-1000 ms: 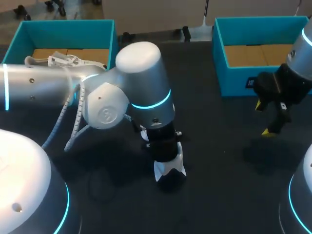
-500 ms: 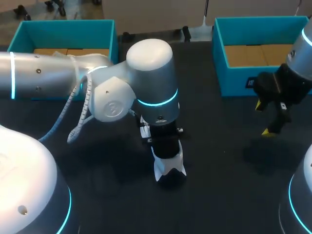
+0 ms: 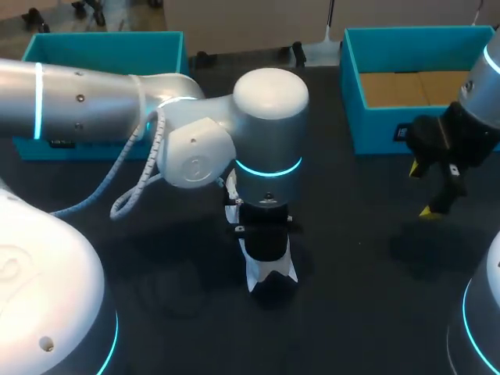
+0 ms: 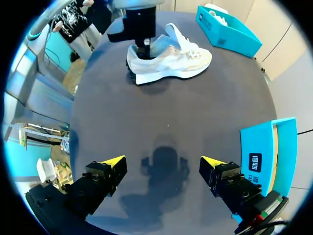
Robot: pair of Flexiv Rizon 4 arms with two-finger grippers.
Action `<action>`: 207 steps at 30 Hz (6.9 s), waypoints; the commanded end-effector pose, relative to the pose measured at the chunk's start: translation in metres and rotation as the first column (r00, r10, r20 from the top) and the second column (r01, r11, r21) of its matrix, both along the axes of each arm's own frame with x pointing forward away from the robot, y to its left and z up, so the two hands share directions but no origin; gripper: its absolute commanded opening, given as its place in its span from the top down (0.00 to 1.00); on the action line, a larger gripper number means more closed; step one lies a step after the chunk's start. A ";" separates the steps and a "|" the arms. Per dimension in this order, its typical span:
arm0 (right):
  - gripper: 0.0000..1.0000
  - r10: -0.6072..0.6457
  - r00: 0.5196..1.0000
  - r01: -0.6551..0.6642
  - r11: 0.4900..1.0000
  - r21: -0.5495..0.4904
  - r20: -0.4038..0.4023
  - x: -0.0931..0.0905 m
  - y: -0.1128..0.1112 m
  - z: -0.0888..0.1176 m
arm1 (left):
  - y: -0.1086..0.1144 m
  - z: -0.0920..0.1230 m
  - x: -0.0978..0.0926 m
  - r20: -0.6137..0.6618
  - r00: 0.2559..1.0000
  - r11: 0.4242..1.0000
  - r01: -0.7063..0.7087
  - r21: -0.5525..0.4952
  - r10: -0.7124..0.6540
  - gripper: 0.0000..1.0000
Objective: Take the shoe out of the shoebox, open the shoe tongue, remove and reinsert the insole, then place the shoe into the shoebox
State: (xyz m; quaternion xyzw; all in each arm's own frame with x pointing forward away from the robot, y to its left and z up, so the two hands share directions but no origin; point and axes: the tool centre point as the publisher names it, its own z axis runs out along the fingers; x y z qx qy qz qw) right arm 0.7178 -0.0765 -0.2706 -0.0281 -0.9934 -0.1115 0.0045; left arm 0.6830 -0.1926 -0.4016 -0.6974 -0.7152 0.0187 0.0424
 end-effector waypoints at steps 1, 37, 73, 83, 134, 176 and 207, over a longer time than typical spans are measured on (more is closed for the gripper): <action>0.00 -0.001 1.000 0.001 1.000 -0.002 0.001 -0.001 0.000 0.000 | -0.010 -0.019 0.006 0.011 1.000 1.000 -0.018 0.016 0.017 1.00; 0.00 -0.001 1.000 0.001 1.000 -0.002 0.001 -0.001 0.000 0.000 | -0.005 0.028 0.043 0.152 0.968 0.980 -0.192 -0.047 0.197 0.32; 0.00 -0.001 1.000 0.001 1.000 -0.002 0.001 -0.001 0.000 0.000 | 0.010 0.062 0.043 0.097 0.963 0.965 -0.241 -0.101 0.250 0.00; 0.00 -0.001 1.000 0.001 1.000 -0.002 0.001 -0.001 0.000 0.000 | 0.014 0.062 0.059 0.074 0.963 0.964 -0.253 -0.084 0.260 0.00; 0.00 -0.001 1.000 0.001 1.000 -0.002 0.001 -0.001 0.000 0.000 | 0.010 0.072 0.053 0.026 0.977 0.969 -0.208 -0.134 0.213 0.89; 0.00 -0.001 1.000 0.001 1.000 -0.002 0.001 -0.001 0.000 0.000 | 0.029 0.138 0.002 -0.032 0.836 0.836 -0.548 -0.036 0.547 0.00; 0.00 -0.001 1.000 0.001 1.000 -0.002 0.001 -0.001 0.000 0.000 | 0.012 0.090 -0.046 0.054 -0.111 -0.115 -0.990 0.076 0.992 0.00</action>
